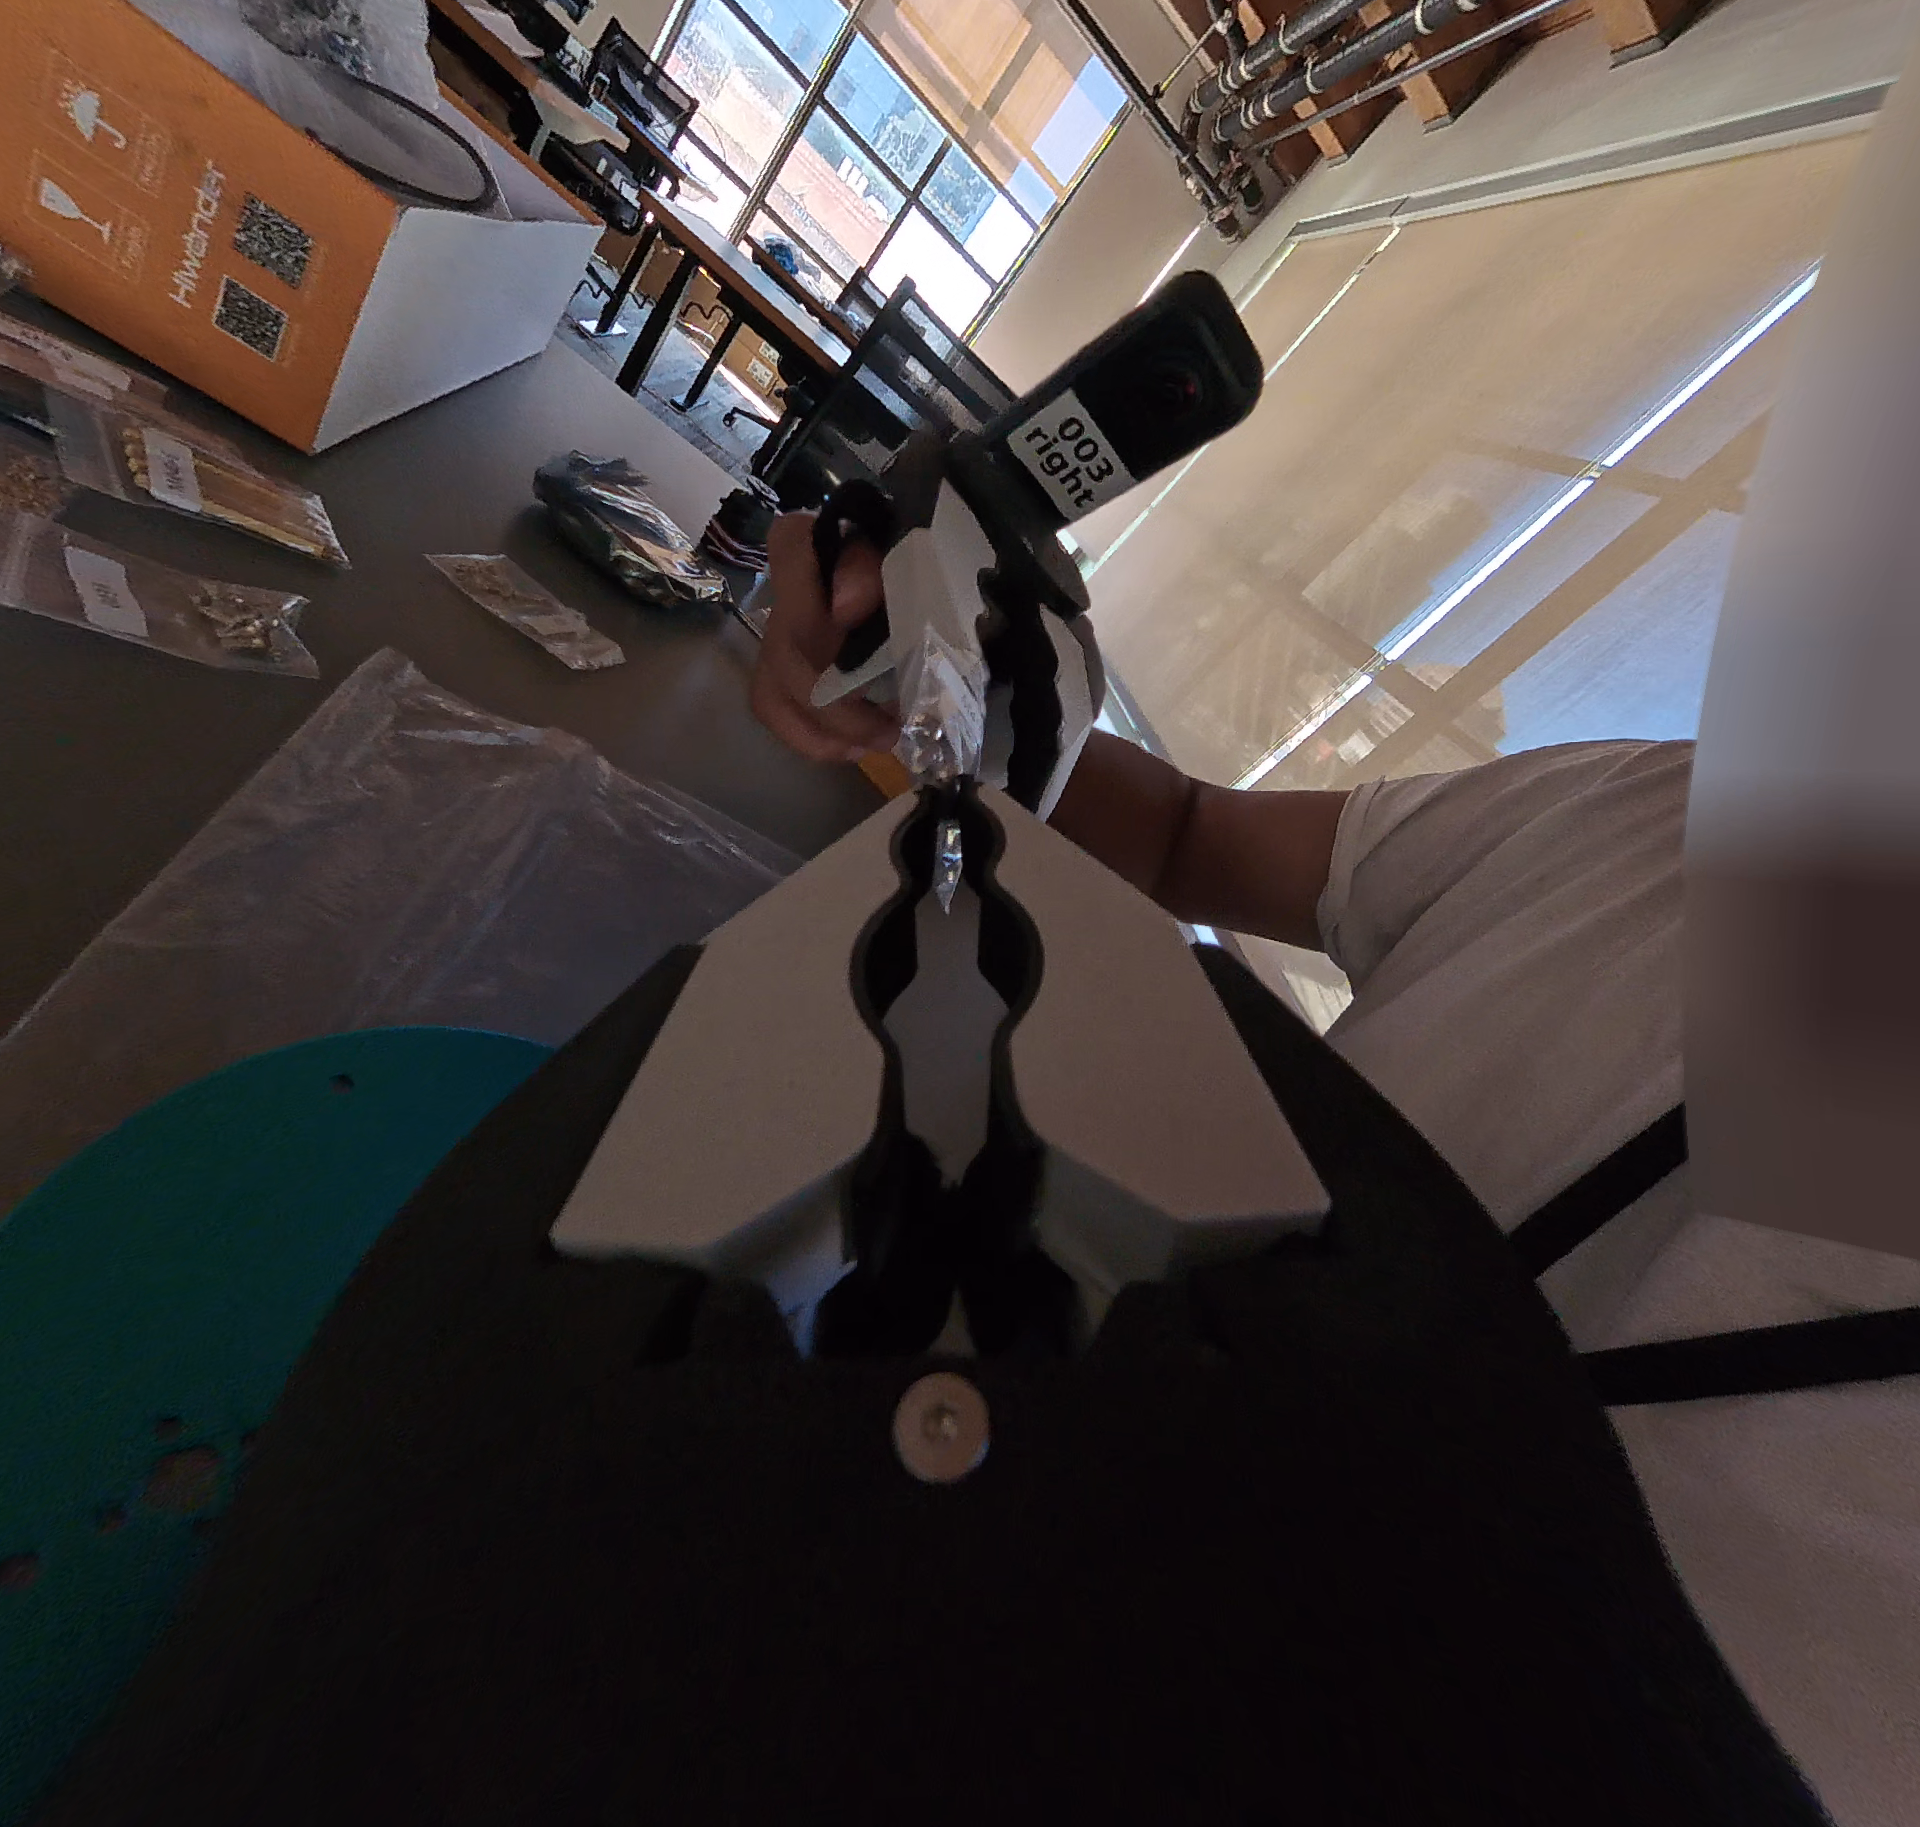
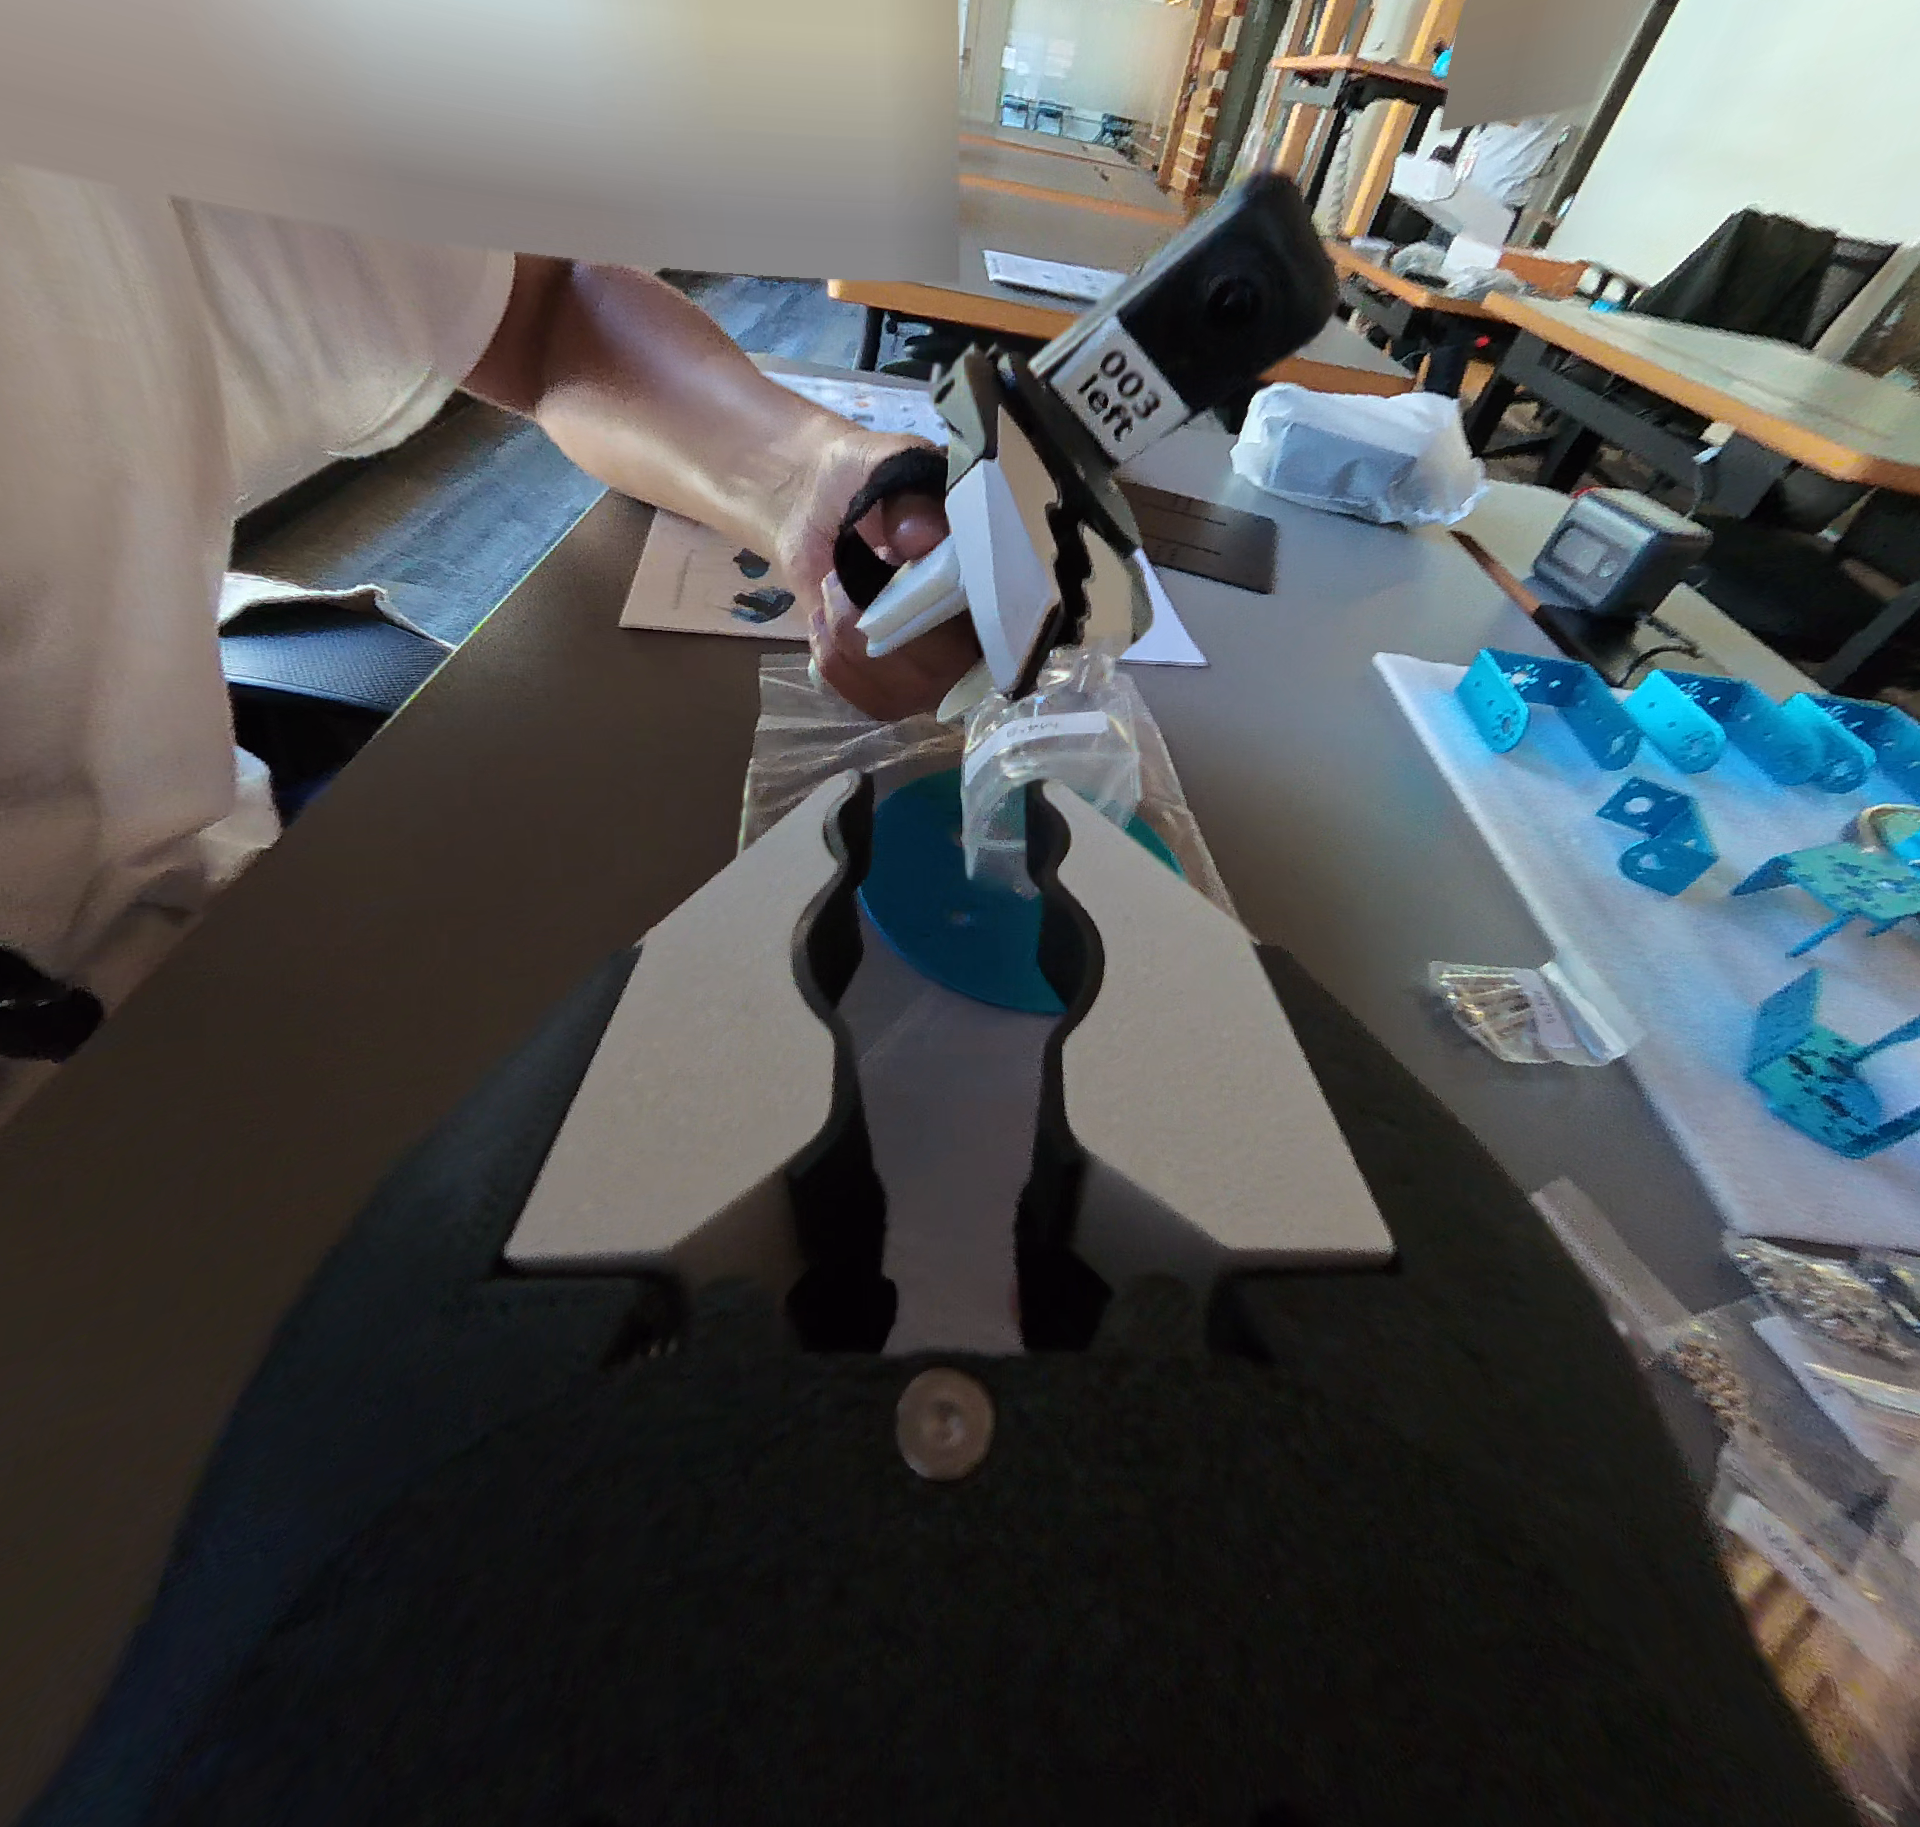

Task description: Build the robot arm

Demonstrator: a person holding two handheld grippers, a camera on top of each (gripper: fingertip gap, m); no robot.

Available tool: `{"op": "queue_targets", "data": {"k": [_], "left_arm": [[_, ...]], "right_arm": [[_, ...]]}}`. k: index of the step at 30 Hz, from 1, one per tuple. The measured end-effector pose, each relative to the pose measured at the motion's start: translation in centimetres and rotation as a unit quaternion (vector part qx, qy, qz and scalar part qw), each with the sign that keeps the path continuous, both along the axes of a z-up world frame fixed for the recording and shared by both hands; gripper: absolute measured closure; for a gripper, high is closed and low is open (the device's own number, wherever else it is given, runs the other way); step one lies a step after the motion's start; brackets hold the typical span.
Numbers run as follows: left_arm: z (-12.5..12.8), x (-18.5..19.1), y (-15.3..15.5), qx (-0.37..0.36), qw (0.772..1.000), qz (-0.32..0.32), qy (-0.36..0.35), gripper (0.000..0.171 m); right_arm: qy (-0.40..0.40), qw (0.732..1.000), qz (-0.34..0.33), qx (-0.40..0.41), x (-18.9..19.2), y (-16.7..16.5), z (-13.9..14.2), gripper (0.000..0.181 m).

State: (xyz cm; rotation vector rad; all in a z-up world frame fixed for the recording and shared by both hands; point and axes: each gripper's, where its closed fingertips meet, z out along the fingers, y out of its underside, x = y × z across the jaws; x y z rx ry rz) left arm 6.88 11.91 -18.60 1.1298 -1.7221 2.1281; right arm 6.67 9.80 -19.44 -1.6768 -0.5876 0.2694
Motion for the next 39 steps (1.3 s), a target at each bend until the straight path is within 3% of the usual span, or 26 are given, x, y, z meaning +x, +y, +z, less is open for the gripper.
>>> {"op": "queue_targets", "data": {"k": [7, 15, 20, 27, 33, 39], "left_arm": [[0.1, 0.0, -0.6, -0.015, 1.000, -0.005, -0.004, 0.169], [-0.5, -0.2, -0.2, 0.038, 0.999, 0.010, -0.033, 0.169], [-1.4, 0.4, 0.2, 0.052, 0.998, 0.022, -0.019, 0.169], [-1.8, 0.2, 0.1, 0.061, 0.998, 0.016, -0.022, 0.169], [-1.7, 0.1, 0.0, 0.059, 0.998, 0.012, -0.026, 0.169], [-2.4, 0.2, 0.6, 0.079, 0.996, 0.015, -0.028, 0.169]], "right_arm": [[0.008, 0.999, -0.004, 0.035, -0.7, 0.5, 0.2, 0.147], [0.010, 1.000, 0.002, 0.010, -0.6, 0.2, -0.3, 0.155], [0.055, 0.998, 0.013, -0.005, -1.3, 1.1, -1.1, 0.136], [0.033, 0.999, 0.009, -0.031, -0.6, 0.5, -1.7, 0.146], [0.044, 0.999, 0.016, -0.013, -1.0, 0.9, -1.6, 0.137], [0.032, 0.998, 0.022, -0.046, -0.6, 0.3, -2.4, 0.145]]}}
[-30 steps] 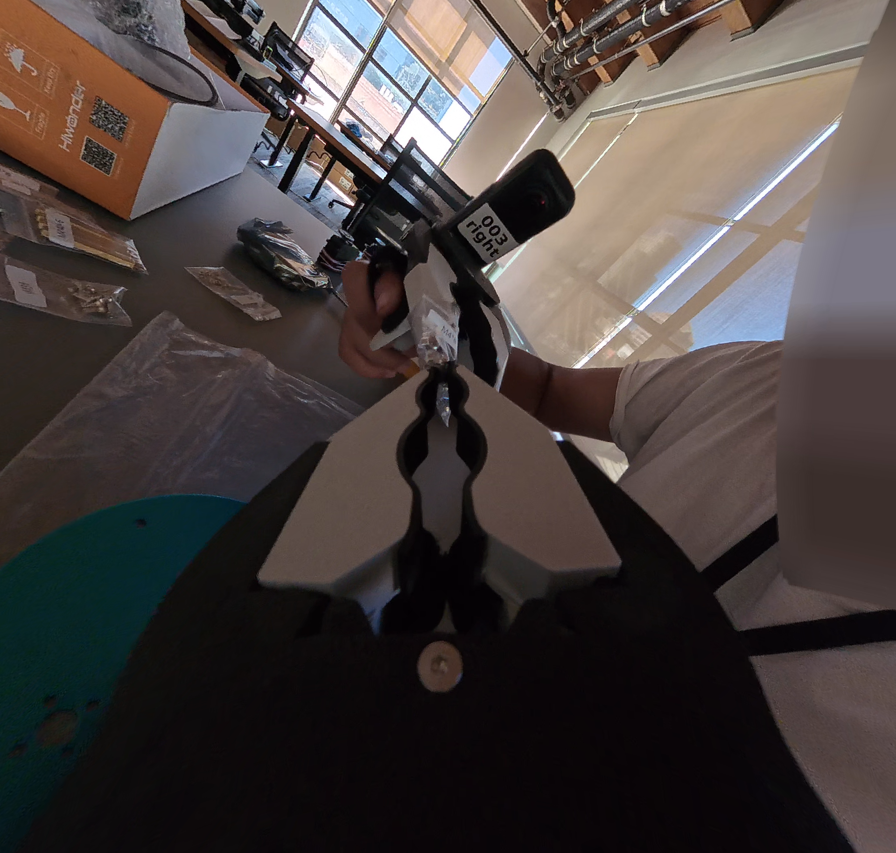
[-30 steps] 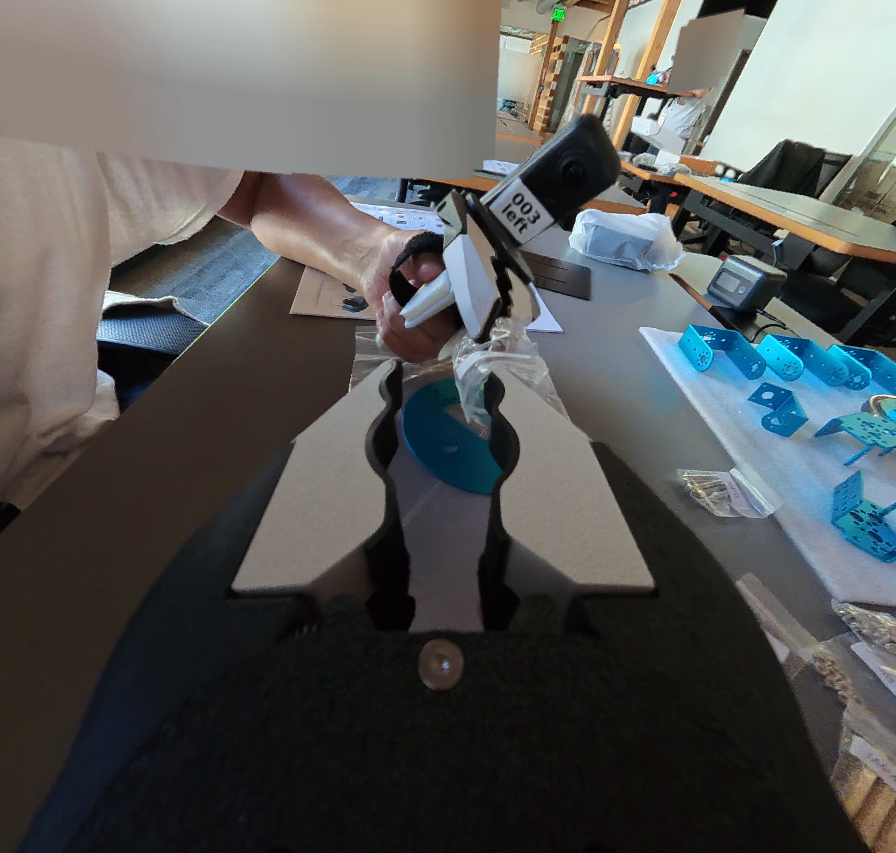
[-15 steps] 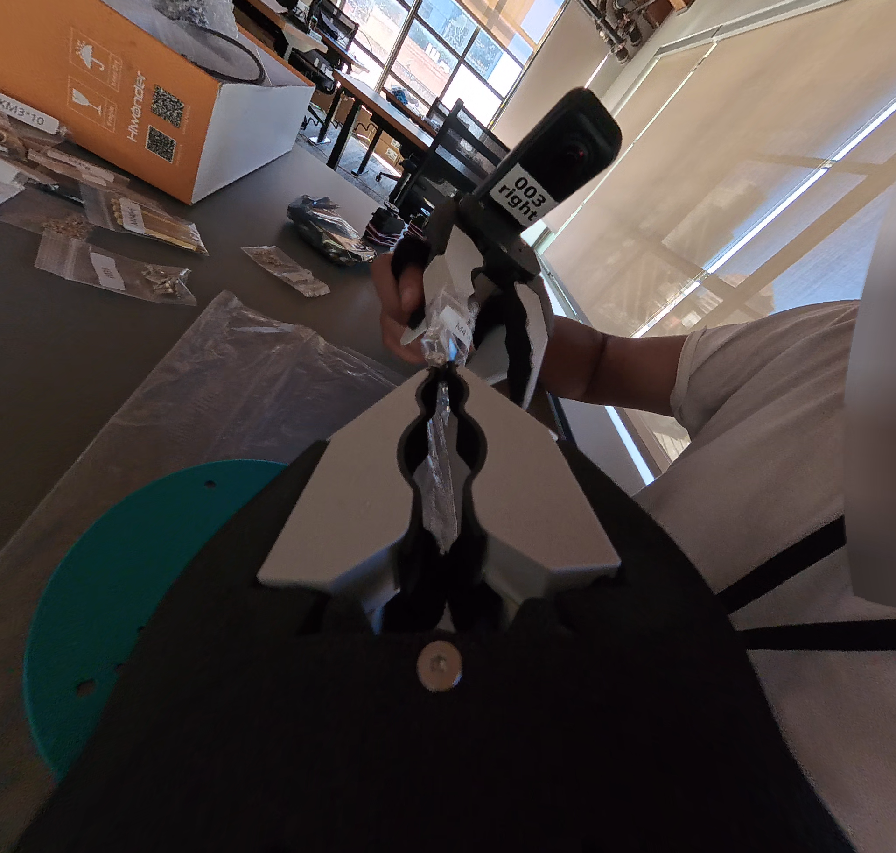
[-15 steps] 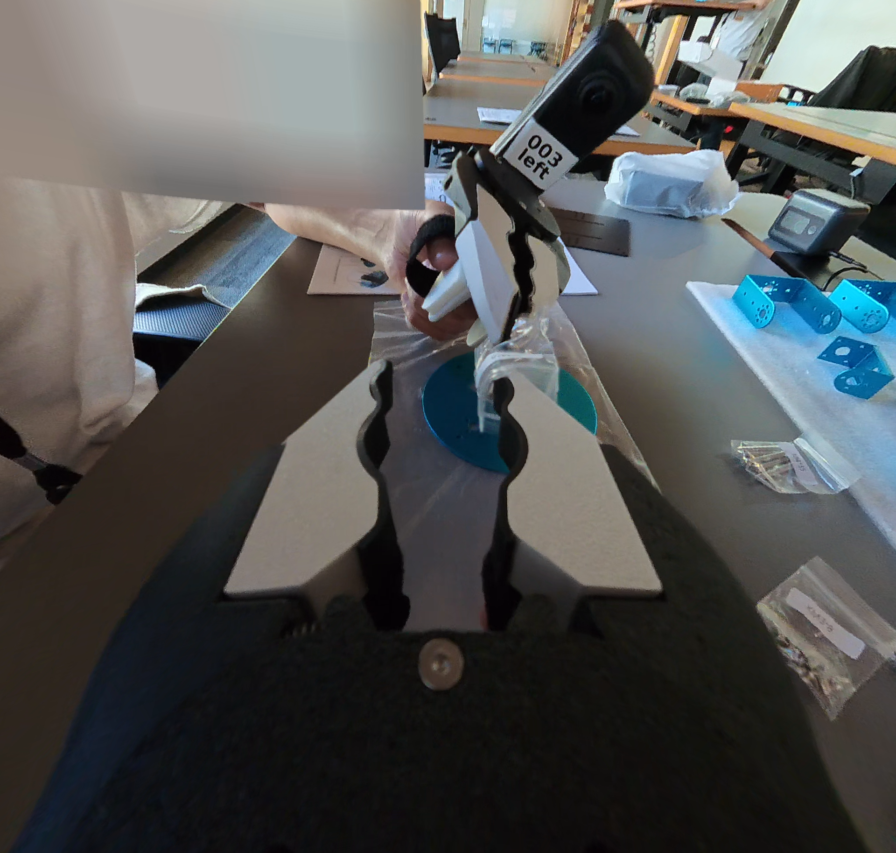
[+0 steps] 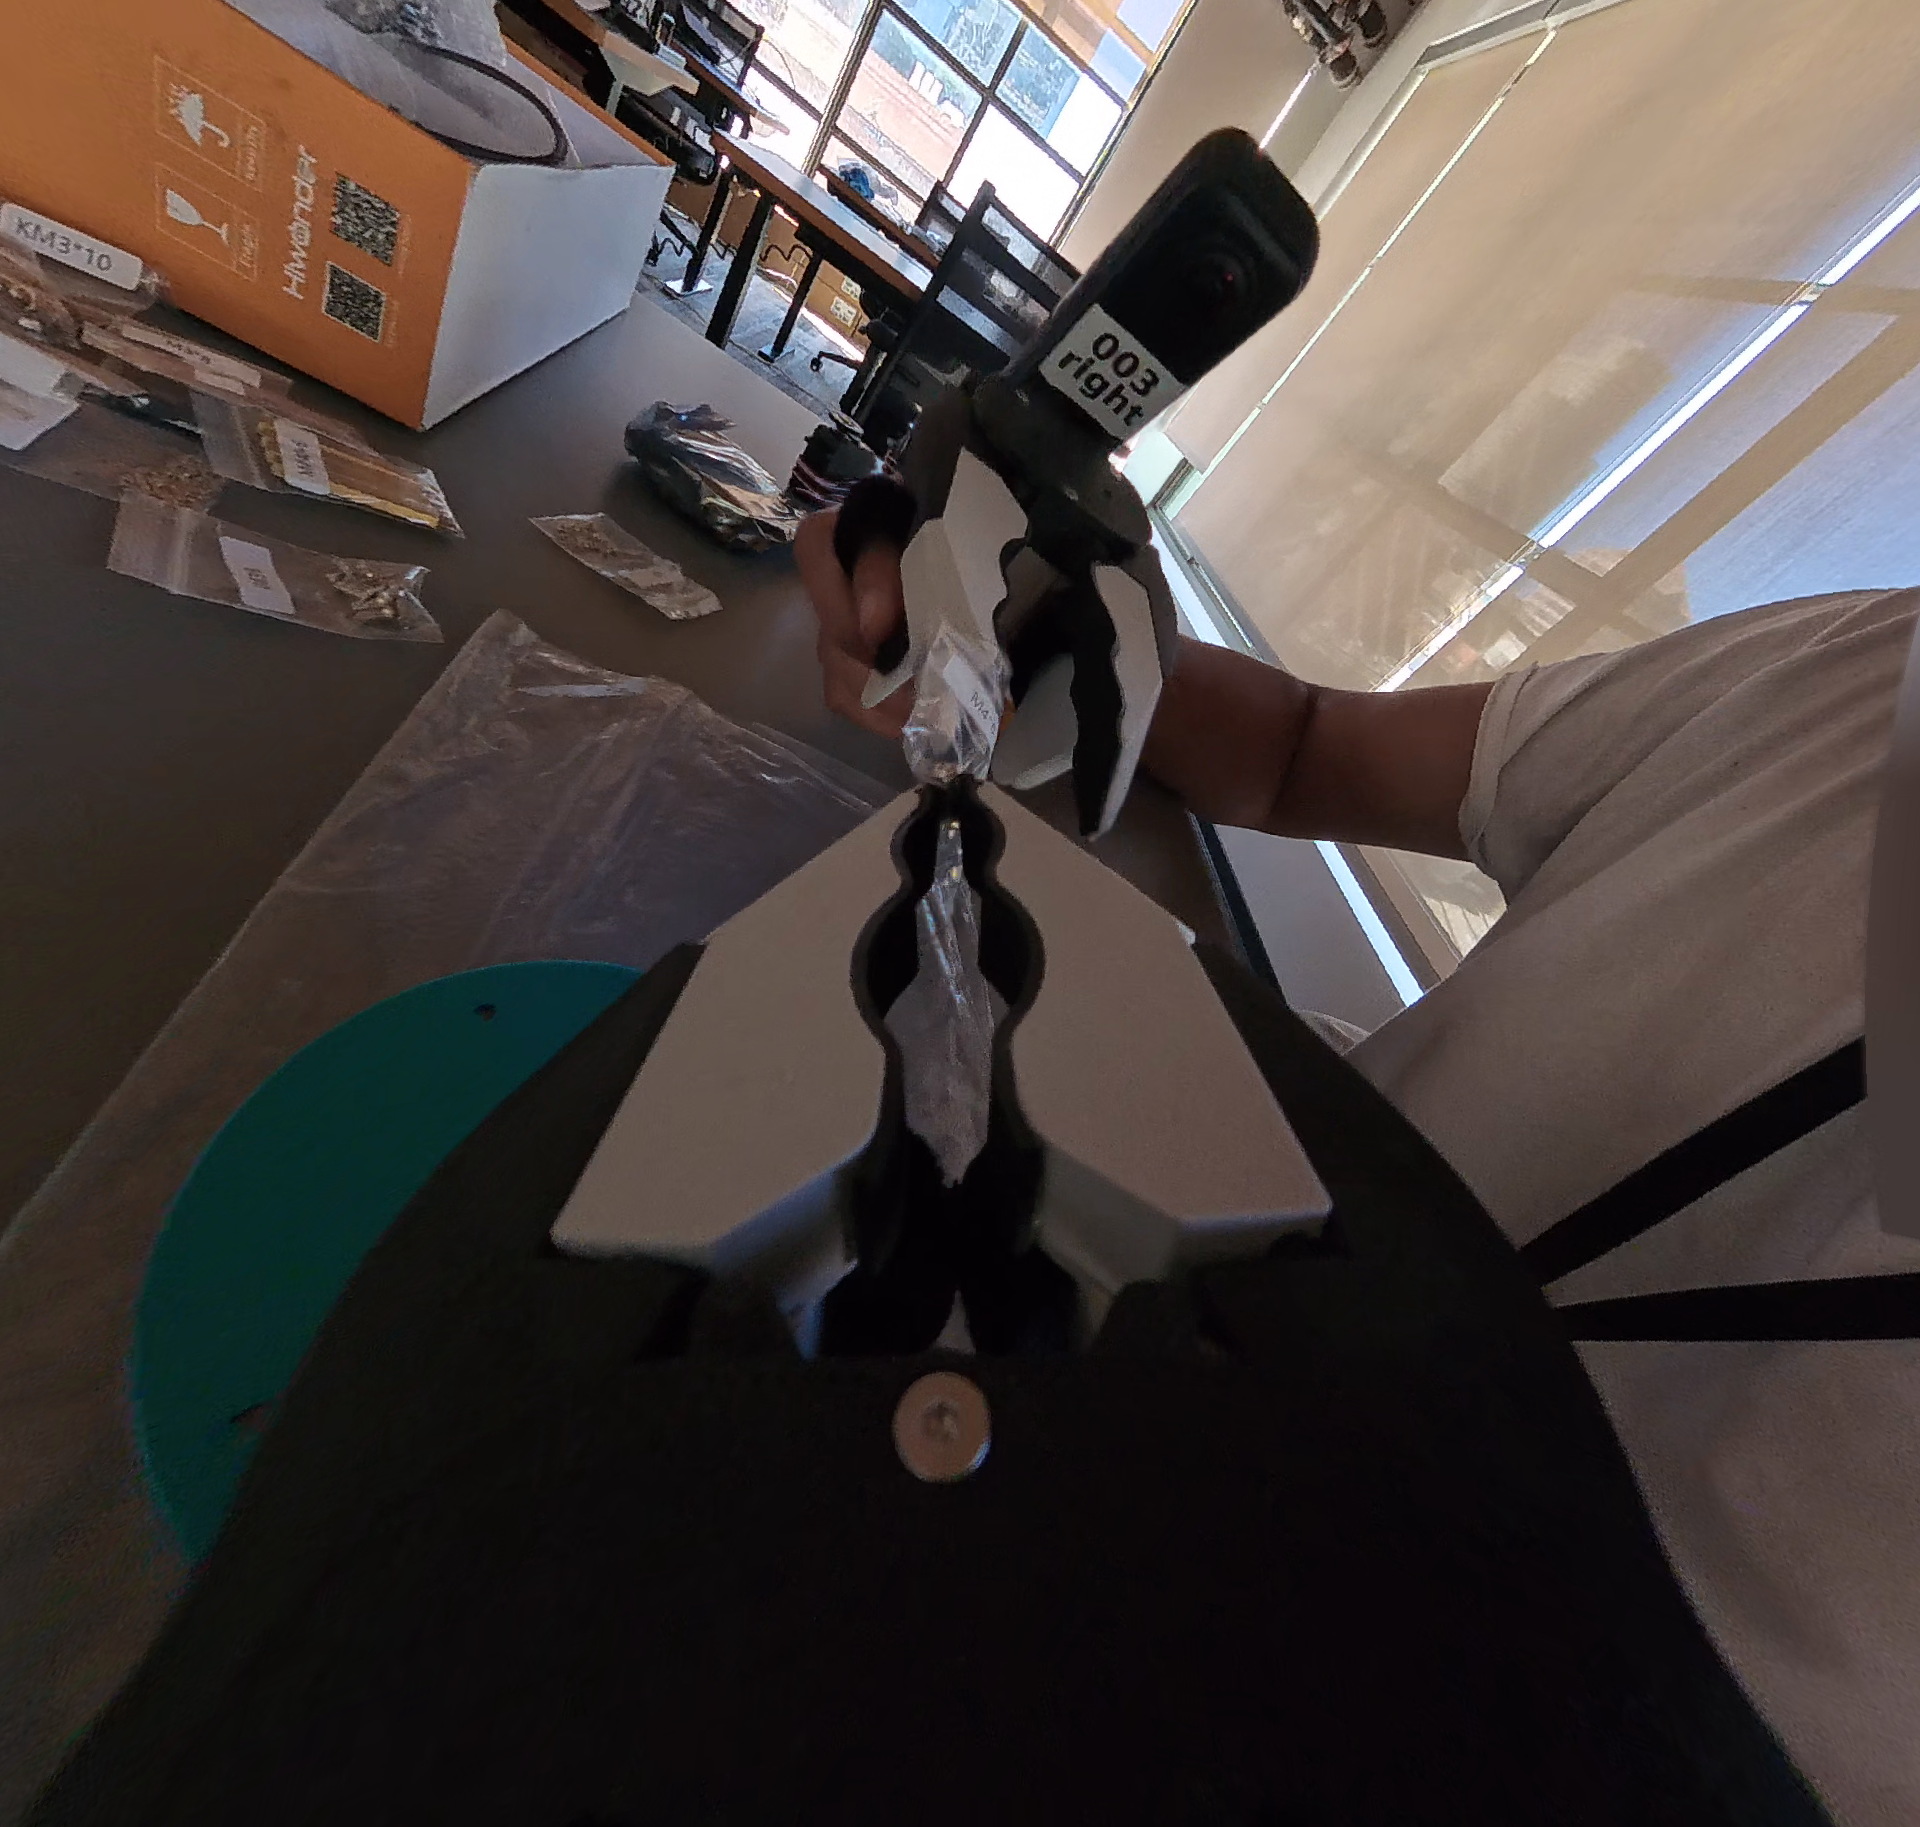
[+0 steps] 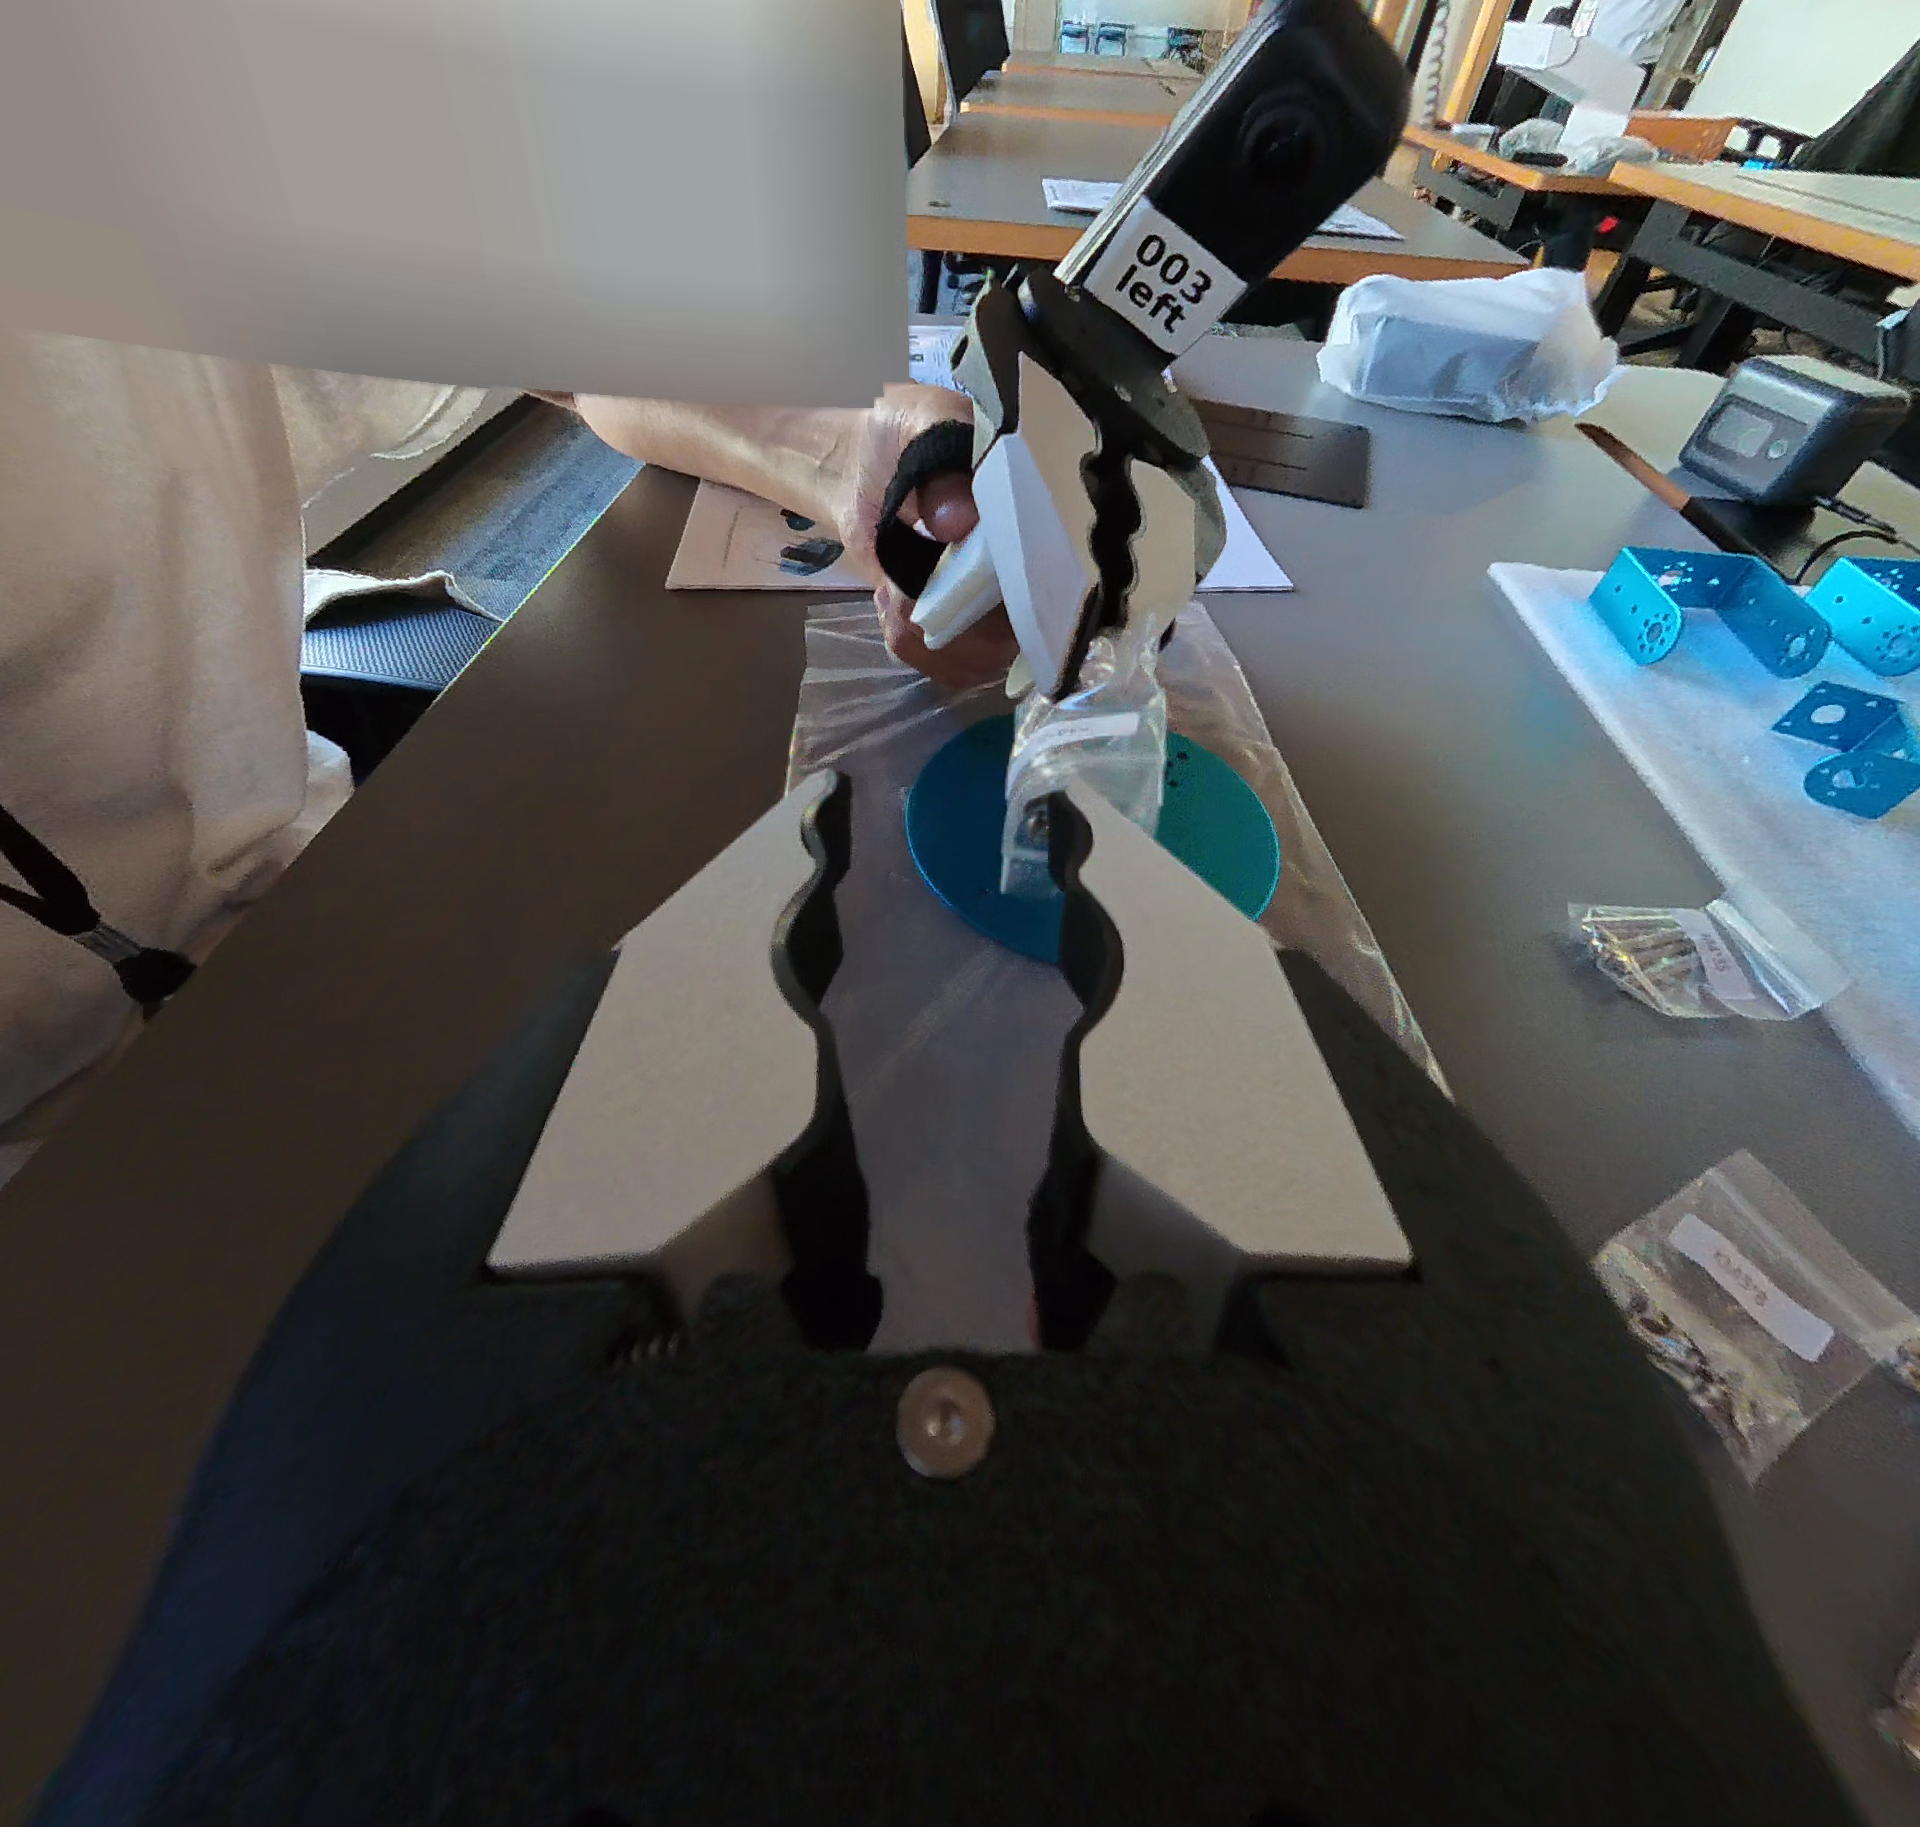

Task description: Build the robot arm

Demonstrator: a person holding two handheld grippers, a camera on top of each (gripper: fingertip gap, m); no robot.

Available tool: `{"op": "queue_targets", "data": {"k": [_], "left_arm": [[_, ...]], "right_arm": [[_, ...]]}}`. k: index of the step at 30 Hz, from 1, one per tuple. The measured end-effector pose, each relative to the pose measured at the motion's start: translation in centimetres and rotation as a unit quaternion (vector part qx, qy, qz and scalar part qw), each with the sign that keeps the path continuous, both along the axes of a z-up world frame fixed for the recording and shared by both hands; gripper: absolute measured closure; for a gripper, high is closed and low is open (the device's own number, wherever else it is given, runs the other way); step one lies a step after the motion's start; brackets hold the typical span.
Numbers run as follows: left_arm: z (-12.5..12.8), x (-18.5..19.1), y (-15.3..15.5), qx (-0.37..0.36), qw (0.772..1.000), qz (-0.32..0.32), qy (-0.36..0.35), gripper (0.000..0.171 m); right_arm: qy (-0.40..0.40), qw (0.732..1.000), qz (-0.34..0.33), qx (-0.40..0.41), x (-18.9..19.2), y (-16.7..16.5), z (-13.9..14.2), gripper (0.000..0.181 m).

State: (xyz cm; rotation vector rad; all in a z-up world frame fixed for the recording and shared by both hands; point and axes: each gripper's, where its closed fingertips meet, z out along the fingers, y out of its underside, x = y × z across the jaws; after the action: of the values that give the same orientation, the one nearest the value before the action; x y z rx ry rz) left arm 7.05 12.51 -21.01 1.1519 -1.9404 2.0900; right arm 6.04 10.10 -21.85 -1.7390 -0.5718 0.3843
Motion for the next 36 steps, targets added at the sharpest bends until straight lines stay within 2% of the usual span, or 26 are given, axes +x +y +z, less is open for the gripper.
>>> {"op": "queue_targets", "data": {"k": [4, 7, 10, 14, 21, 27, 32, 36], "left_arm": [[-0.2, 0.1, 0.5, -0.004, 1.000, 0.004, 0.006, 0.168], [-0.5, 0.1, 0.3, 0.001, 1.000, 0.001, 0.009, 0.168], [-0.5, 0.1, 0.2, 0.002, 1.000, 0.000, 0.011, 0.168], [-0.4, 0.0, 0.4, -0.005, 1.000, 0.000, 0.013, 0.169], [0.0, -0.2, 0.0, -0.014, 1.000, -0.008, 0.008, 0.169], [-0.3, 0.0, 0.4, -0.006, 1.000, -0.001, 0.012, 0.169], [-0.8, -0.1, 0.0, -0.002, 1.000, -0.007, 0.019, 0.168], [-0.8, 0.0, 0.2, 0.000, 1.000, -0.003, 0.019, 0.169]], "right_arm": [[0.016, 1.000, -0.012, 0.013, 0.9, 0.1, 0.5, 0.143], [0.007, 1.000, -0.013, 0.005, 0.5, 0.5, -0.2, 0.137], [-0.003, 1.000, -0.004, -0.016, 0.2, 0.4, -1.1, 0.140], [-0.002, 1.000, -0.009, -0.013, 0.8, 0.1, -0.7, 0.149], [-0.006, 1.000, -0.010, 0.007, 0.4, 0.4, -0.3, 0.142], [-0.011, 1.000, -0.006, -0.013, 0.8, -0.1, -0.7, 0.153], [0.004, 1.000, -0.006, 0.002, 0.4, 0.3, -0.4, 0.143], [-0.008, 1.000, 0.001, -0.017, 0.1, 0.2, -1.2, 0.147]]}}
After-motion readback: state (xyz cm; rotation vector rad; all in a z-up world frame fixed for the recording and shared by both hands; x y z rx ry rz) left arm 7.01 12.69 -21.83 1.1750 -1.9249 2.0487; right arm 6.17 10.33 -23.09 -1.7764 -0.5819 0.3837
